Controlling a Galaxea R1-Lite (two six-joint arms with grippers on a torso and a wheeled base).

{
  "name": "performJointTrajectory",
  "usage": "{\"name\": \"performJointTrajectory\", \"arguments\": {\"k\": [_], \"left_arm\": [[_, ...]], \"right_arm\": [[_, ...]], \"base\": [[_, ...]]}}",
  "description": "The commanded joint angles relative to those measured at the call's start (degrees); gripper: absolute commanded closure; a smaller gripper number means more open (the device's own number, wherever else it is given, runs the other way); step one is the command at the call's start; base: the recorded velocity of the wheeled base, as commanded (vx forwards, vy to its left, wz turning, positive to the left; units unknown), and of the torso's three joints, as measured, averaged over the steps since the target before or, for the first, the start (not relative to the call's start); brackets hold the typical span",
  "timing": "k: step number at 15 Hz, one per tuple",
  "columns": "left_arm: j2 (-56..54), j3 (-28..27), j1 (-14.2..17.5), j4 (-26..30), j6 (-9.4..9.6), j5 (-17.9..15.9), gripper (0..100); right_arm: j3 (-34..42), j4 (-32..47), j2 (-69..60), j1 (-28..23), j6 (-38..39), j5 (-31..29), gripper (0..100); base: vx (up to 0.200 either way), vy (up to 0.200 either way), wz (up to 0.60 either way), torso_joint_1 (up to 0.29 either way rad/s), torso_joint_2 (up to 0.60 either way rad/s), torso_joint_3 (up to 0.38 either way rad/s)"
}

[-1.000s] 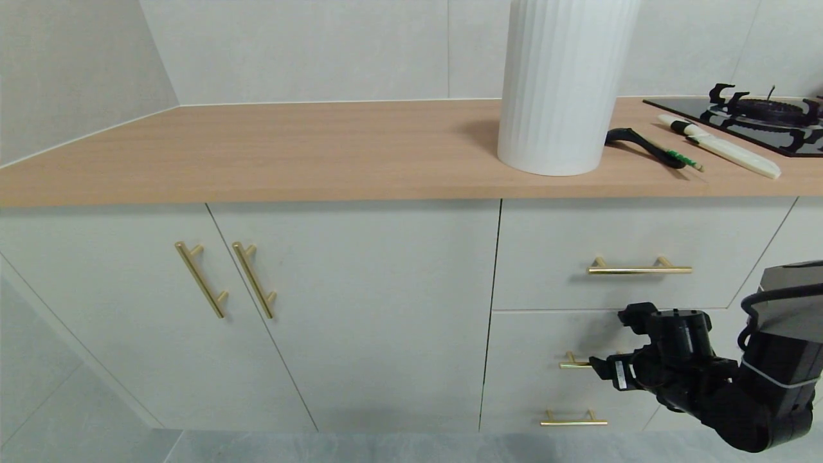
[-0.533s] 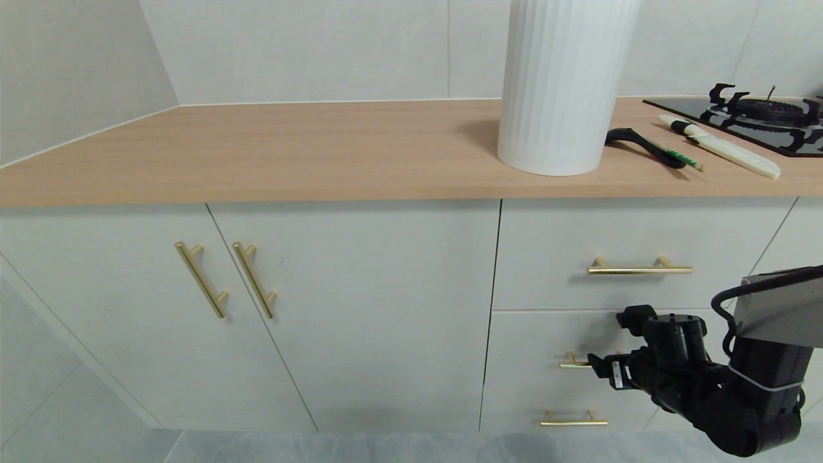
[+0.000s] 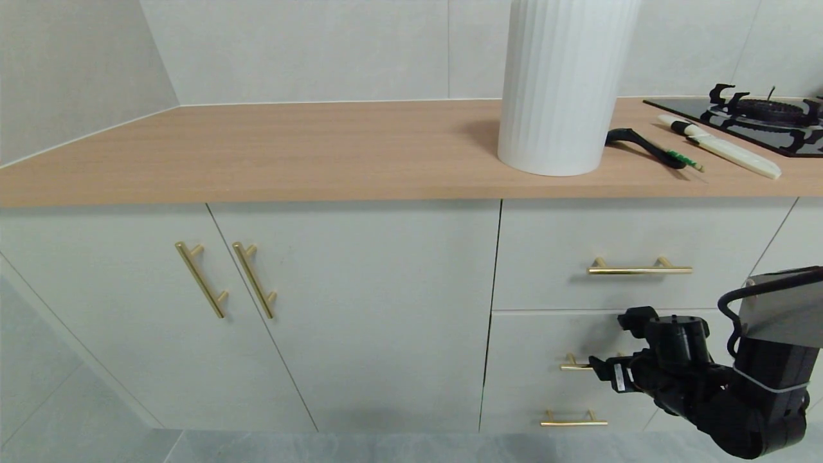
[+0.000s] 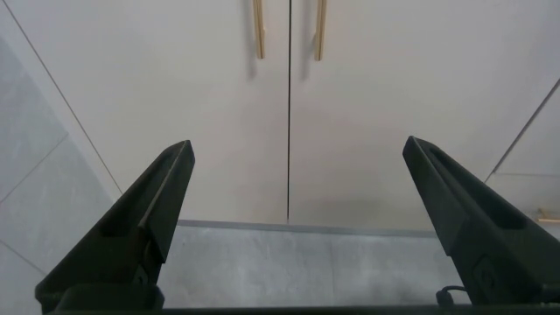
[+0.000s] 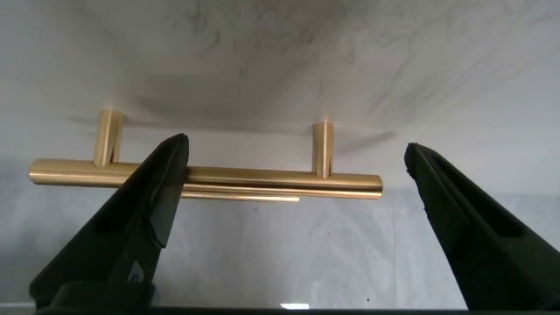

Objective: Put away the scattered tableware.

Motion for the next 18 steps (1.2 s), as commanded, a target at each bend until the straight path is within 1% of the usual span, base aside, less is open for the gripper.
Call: {"name": "performJointTrajectory", "arguments": {"k": [1,2,3,4,5,6,8,10,12,14,15,16,17,18], "left_arm": [[0.1,0.0,0.0,0.0,-0.01,0.0,0],[0.1,0.0,0.0,0.0,-0.01,0.0,0],[0.1,0.0,0.0,0.0,-0.01,0.0,0],[0.1,0.0,0.0,0.0,-0.01,0.0,0],[0.1,0.0,0.0,0.0,-0.01,0.0,0],[0.1,0.0,0.0,0.0,-0.01,0.0,0],[0.1,0.0,0.0,0.0,-0.01,0.0,0],[0.1,0.0,0.0,0.1,-0.01,0.0,0],[0.1,0.0,0.0,0.0,-0.01,0.0,0],[0.1,0.0,0.0,0.0,-0.01,0.0,0],[0.1,0.0,0.0,0.0,-0.01,0.0,0],[0.1,0.0,0.0,0.0,-0.01,0.0,0],[0.1,0.0,0.0,0.0,-0.01,0.0,0],[0.1,0.0,0.0,0.0,-0.01,0.0,0]], "right_arm": [[0.6,4.8,-3.8,0.0,-0.1,0.5,0],[0.5,9.7,-6.6,0.0,-0.1,1.3,0],[0.5,10.4,-6.9,0.0,-0.1,1.6,0],[0.5,16.2,-11.1,0.0,-0.1,3.4,0],[0.7,17.9,-15.5,0.2,-0.1,3.5,0],[0.9,21.4,-21.5,0.5,-0.2,3.5,0],[-2.0,35.6,-35.6,1.9,-0.1,3.7,0],[-5.8,46.3,-45.0,3.4,0.4,4.0,0],[-6.9,47.4,-47.9,4.7,2.1,4.0,0],[-7.1,45.9,-46.1,4.8,3.1,4.0,0],[-7.0,42.3,-41.6,4.8,4.2,3.7,0],[-6.7,40.7,-40.1,4.8,4.2,3.7,0],[-6.9,36.5,-35.8,4.7,4.1,3.5,0],[-7.4,34.4,-32.8,4.7,4.1,3.1,0]], "base": [[0.0,0.0,0.0,0.0,0.0,0.0],[0.0,0.0,0.0,0.0,0.0,0.0],[0.0,0.0,0.0,0.0,0.0,0.0],[0.0,0.0,0.0,0.0,0.0,0.0],[0.0,0.0,0.0,0.0,0.0,0.0],[0.0,0.0,0.0,0.0,0.0,0.0],[0.0,0.0,0.0,0.0,0.0,0.0],[0.0,0.0,0.0,0.0,0.0,0.0],[0.0,0.0,0.0,0.0,0.0,0.0],[0.0,0.0,0.0,0.0,0.0,0.0],[0.0,0.0,0.0,0.0,0.0,0.0],[0.0,0.0,0.0,0.0,0.0,0.0],[0.0,0.0,0.0,0.0,0.0,0.0],[0.0,0.0,0.0,0.0,0.0,0.0]]}}
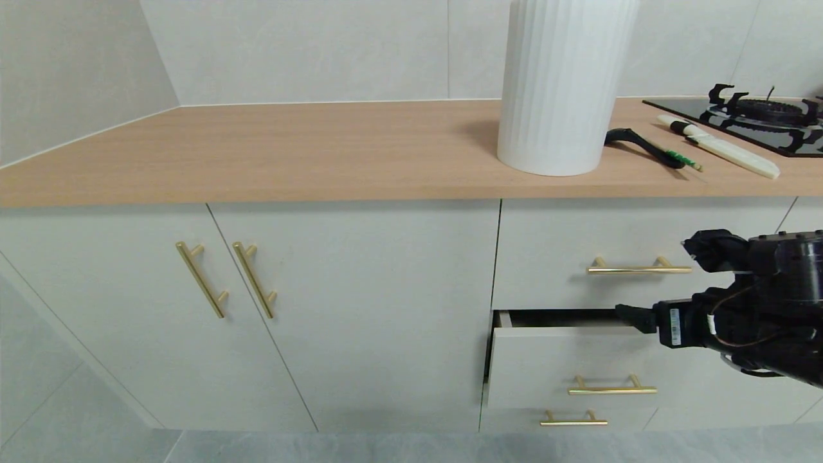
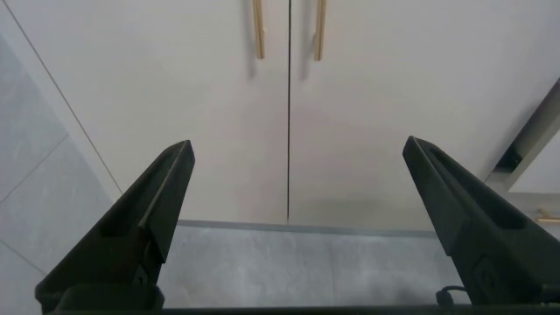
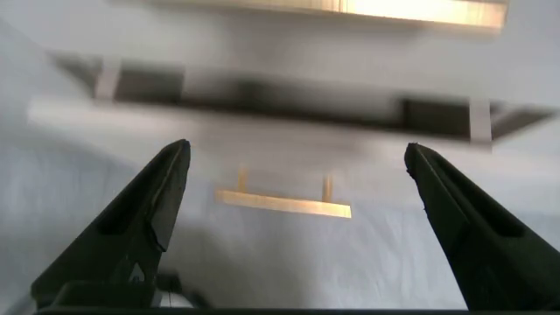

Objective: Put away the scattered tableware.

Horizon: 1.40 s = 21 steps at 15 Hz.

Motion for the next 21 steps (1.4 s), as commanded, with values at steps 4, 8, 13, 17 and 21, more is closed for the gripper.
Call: {"name": "performJointTrajectory", "arguments": {"k": [4,8,13,17,21], "left_arm": [[0.1,0.0,0.0,0.0,-0.04,0.0,0],[0.1,0.0,0.0,0.0,-0.04,0.0,0],[0.1,0.0,0.0,0.0,-0.04,0.0,0],[0.1,0.0,0.0,0.0,-0.04,0.0,0],[0.1,0.0,0.0,0.0,-0.04,0.0,0]], "right_arm": [[-0.8,-6.8,12.4,0.0,0.8,-1.8,0],[0.7,-19.3,19.5,-0.1,1.1,-4.5,0],[0.9,-24.5,23.5,-0.3,1.1,-4.9,0],[0.9,-30.6,27.5,-0.3,0.9,-8.3,0],[2.4,-30.2,25.9,-0.3,0.7,-8.1,0]], "base": [[0.0,0.0,0.0,0.0,0.0,0.0],[0.0,0.0,0.0,0.0,0.0,0.0],[0.0,0.0,0.0,0.0,0.0,0.0],[0.0,0.0,0.0,0.0,0.0,0.0],[0.0,0.0,0.0,0.0,0.0,0.0]]}}
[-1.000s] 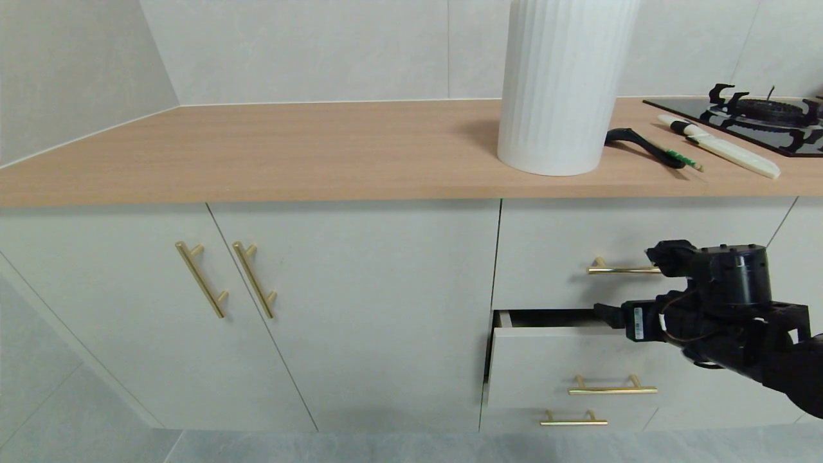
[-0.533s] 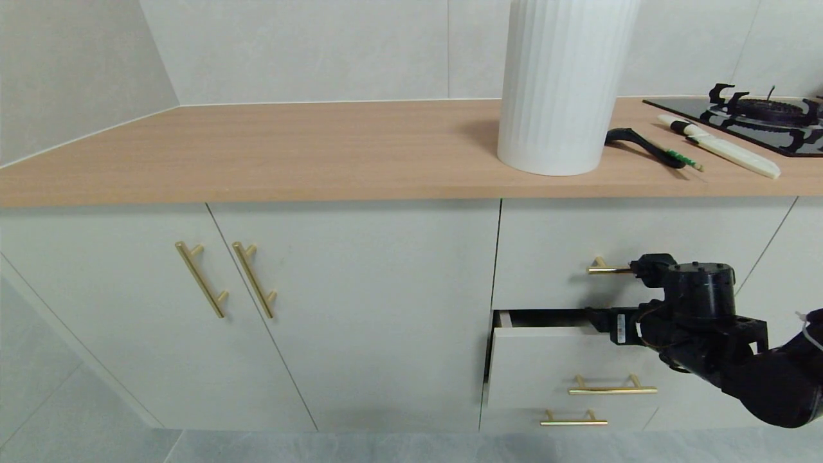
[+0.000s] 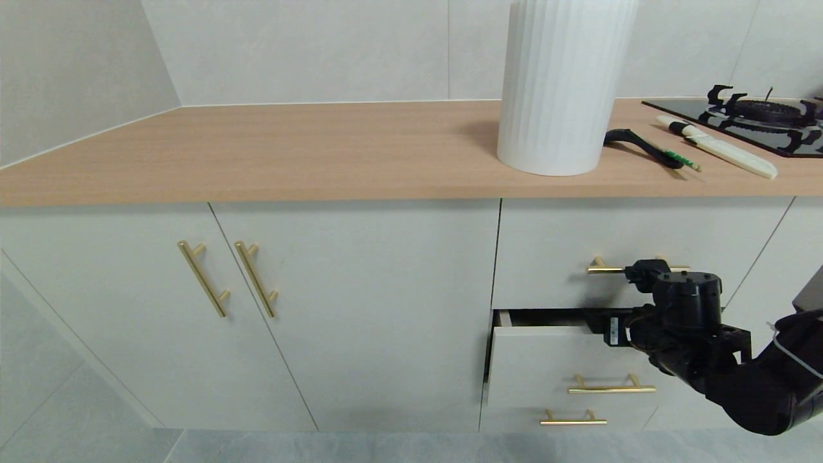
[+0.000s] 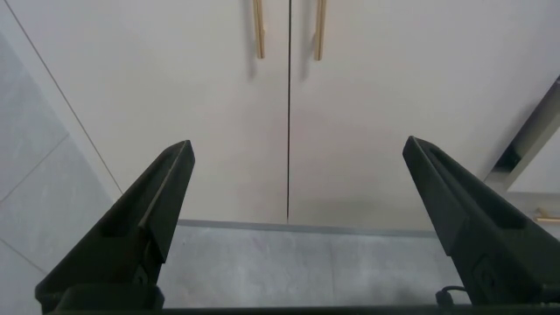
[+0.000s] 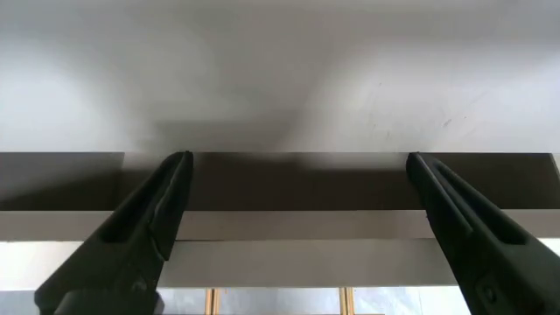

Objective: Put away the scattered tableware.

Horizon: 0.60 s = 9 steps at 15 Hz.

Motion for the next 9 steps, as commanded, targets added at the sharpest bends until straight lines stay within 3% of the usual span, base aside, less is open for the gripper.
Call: {"name": "performJointTrajectory", "arguments": {"k": [1,9], "left_arm": [[0.1,0.0,0.0,0.0,-0.01,0.0,0],[0.1,0.0,0.0,0.0,-0.01,0.0,0]], "right_arm": [[0.8,0.8,-0.6,0.0,0.0,0.1,0],[1.0,14.7,-9.0,0.1,0.0,2.5,0]], "base": [[0.0,0.0,0.0,0.0,0.0,0.0],[0.0,0.0,0.0,0.0,0.0,0.0]]}}
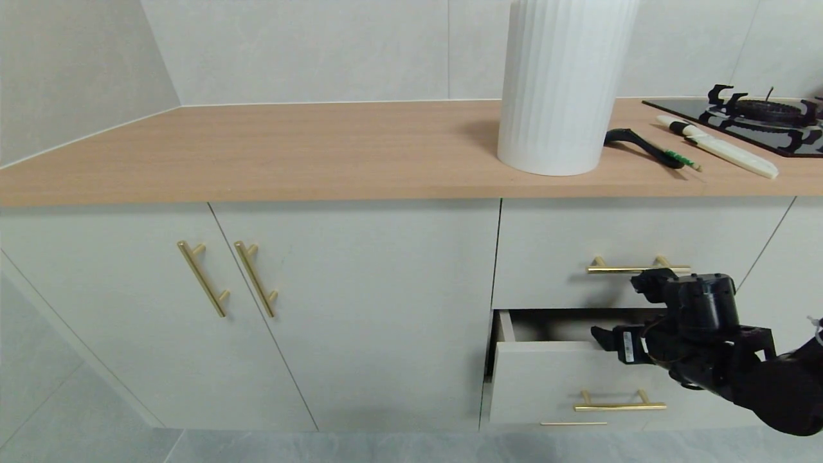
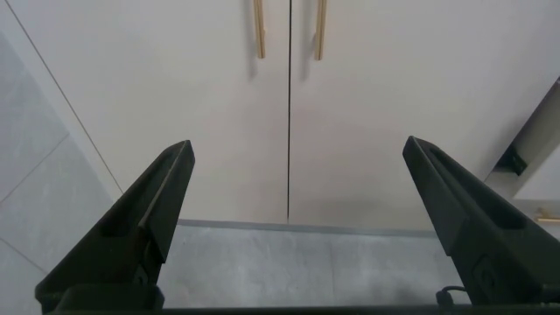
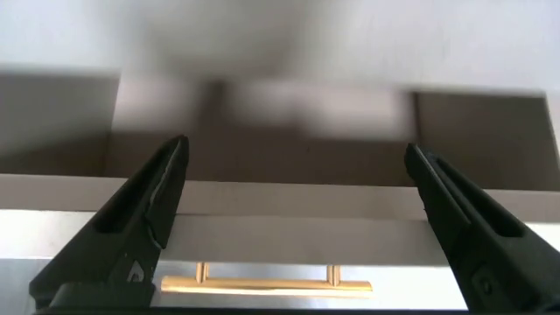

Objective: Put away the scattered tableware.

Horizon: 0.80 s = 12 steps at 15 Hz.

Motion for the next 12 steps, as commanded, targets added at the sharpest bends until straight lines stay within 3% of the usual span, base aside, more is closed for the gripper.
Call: {"name": "performJointTrajectory", "arguments": {"k": [1,8,12], "left_arm": [[0.1,0.0,0.0,0.0,-0.01,0.0,0],[0.1,0.0,0.0,0.0,-0.01,0.0,0],[0.1,0.0,0.0,0.0,-0.01,0.0,0]], "right_arm": [[-0.2,2.0,-3.3,0.0,0.0,0.4,0],[-4.0,27.6,-12.6,0.8,-0.3,4.8,0],[-4.2,37.6,-15.4,2.0,-4.8,5.3,0]], "base": [[0.0,0.0,0.0,0.0,0.0,0.0],[0.0,0.0,0.0,0.0,0.0,0.0],[0.0,0.0,0.0,0.0,0.0,0.0]]}}
